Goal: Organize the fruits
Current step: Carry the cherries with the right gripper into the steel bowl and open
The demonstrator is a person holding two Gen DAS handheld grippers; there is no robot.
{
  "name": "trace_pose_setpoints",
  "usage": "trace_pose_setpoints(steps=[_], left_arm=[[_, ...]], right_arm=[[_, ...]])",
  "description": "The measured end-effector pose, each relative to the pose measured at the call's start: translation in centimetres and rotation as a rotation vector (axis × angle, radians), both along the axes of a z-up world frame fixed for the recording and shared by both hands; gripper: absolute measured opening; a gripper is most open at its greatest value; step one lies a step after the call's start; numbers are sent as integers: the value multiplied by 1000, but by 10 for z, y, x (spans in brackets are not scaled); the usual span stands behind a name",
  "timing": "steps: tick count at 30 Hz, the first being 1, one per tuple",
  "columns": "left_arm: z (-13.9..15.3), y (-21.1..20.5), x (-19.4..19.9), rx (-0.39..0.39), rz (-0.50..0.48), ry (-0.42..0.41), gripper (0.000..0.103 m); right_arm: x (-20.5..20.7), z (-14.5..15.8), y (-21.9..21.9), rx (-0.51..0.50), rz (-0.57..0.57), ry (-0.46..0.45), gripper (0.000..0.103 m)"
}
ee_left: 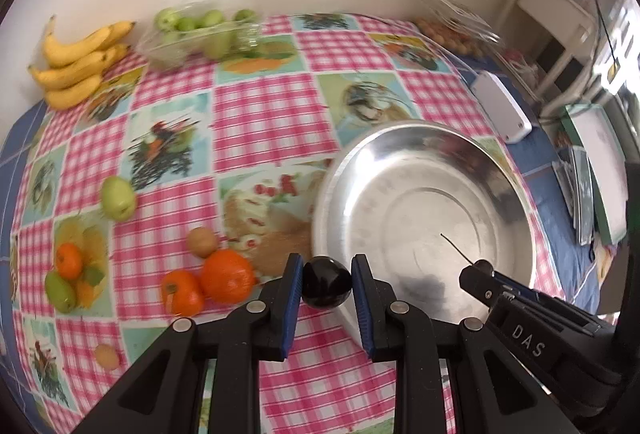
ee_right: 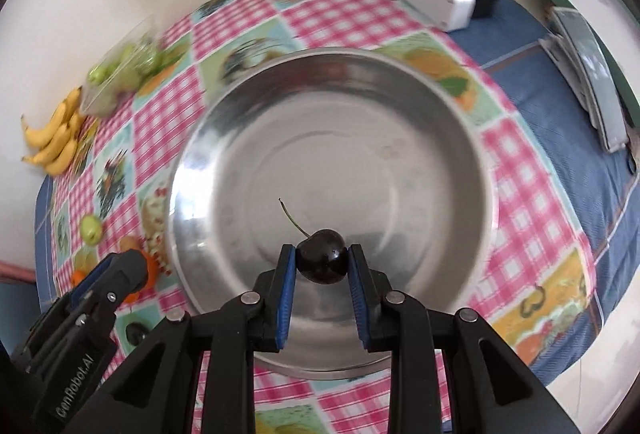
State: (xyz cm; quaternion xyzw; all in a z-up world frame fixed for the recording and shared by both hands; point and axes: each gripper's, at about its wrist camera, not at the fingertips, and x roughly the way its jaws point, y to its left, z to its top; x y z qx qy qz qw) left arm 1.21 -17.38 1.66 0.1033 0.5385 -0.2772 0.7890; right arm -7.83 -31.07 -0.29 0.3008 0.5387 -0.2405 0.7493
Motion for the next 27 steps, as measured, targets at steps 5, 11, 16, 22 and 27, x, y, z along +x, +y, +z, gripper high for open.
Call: trace_pose_setpoints(steps=[5,11,16,22,27], left_arm=[[-6,-20,-10,14,-66,-18,27],[-22,-28,-14,46,-90,-3,27],[-29,-29,-16,55,-93,9,27],[-30,-30,-16,61,-94,13,27],[-30,-30,-18,62,-95,17,28]], right_arm=[[-8,-3,-12,-1,-29,14,27],[-7,-17,-10,24,-19,56,27],[-5,-27,-7,38,-19,87,28],[-5,-34,-6,50,-17,107,28],[-4,-34,-6,53,-21,109,28]])
